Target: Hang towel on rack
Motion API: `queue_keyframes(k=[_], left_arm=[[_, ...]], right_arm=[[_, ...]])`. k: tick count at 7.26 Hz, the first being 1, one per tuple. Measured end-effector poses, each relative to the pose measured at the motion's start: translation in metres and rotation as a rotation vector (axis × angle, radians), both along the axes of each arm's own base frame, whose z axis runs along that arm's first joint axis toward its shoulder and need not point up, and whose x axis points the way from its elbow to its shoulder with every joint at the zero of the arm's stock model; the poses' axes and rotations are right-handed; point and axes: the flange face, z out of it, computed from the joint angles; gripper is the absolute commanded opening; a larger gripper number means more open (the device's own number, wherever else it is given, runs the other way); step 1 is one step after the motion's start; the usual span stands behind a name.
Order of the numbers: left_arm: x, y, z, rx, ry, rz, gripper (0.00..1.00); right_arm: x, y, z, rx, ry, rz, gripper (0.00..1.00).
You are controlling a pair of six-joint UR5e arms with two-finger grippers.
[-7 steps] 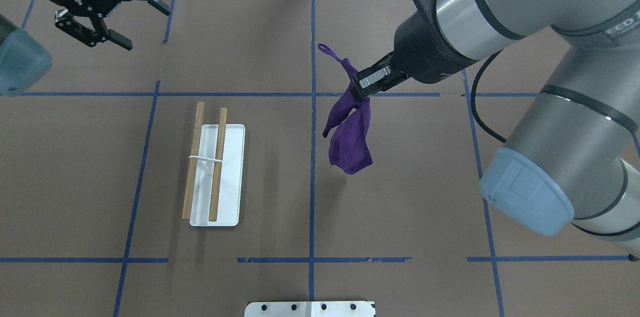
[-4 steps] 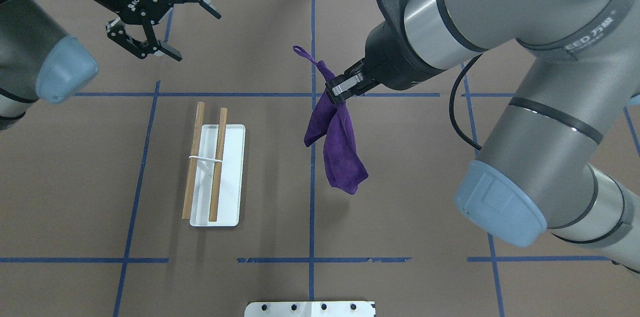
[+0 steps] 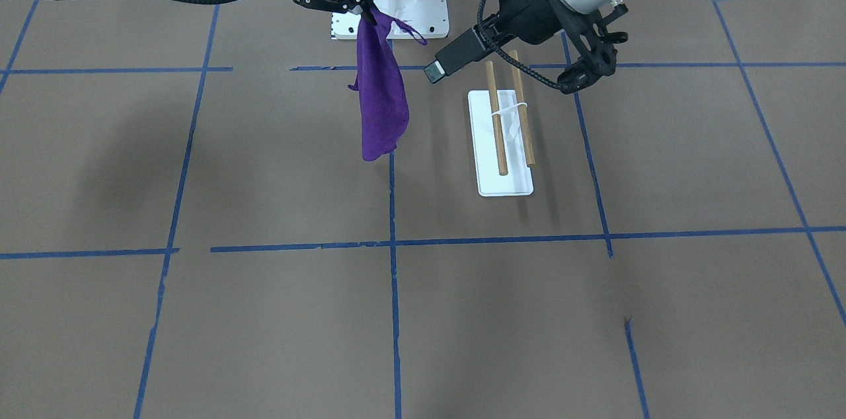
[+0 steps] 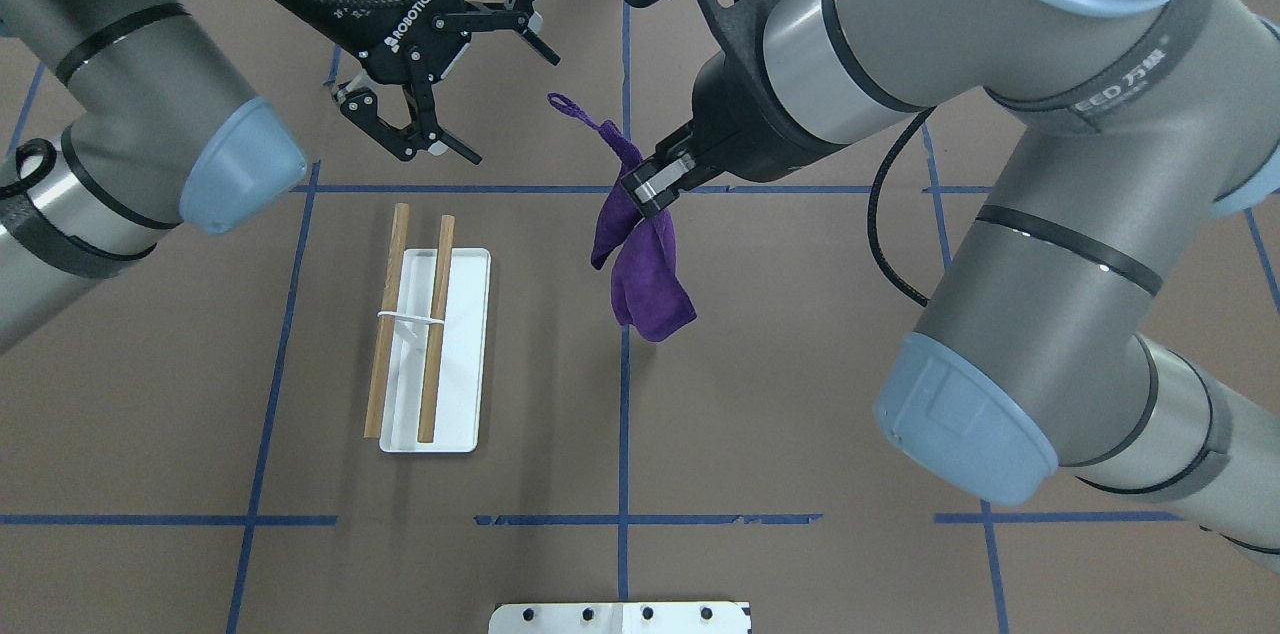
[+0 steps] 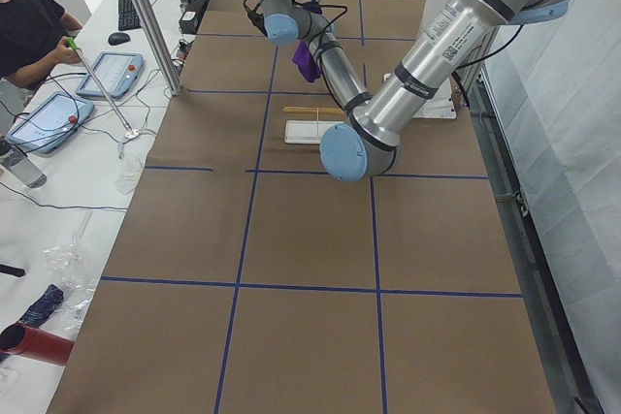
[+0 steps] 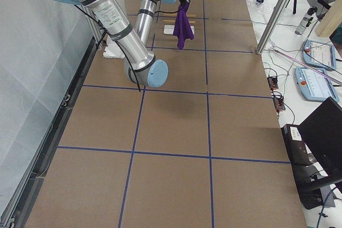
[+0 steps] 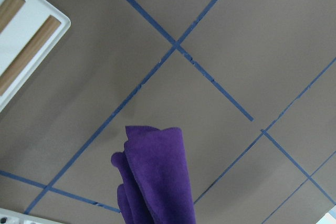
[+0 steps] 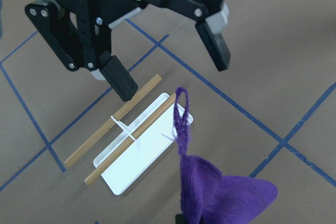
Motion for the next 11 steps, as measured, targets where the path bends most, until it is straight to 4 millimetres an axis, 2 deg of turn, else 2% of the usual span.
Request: queue_keyframes(k=[5,6,9,10,11], left_arm=[[0.028,0.018,-0.016,-0.023,0.008,0.040,0.86],[0.034,0.022,-0.016,-0.022,0.008,0.050,0.77],[0.040,0.030,-0.018,-0.017,0.012,0.066,0.25],[0.040,0.031,-0.018,-0.017,0.013,0.067,0.04],[0.040,0.032,-0.018,-0.017,0.012,0.067,0.00]], right_arm=[[-0.011,0.004,-0.014,0.101,0.001,-0.046,0.00],[-0.012,0.004,-0.017,0.104,-0.002,-0.047,0.00],[-0.012,0.004,-0.020,0.107,-0.004,-0.046,0.00],[-0.012,0.004,-0.020,0.107,-0.005,-0.046,0.00],[-0.012,0.003,-0.020,0.108,-0.004,-0.043,0.00]])
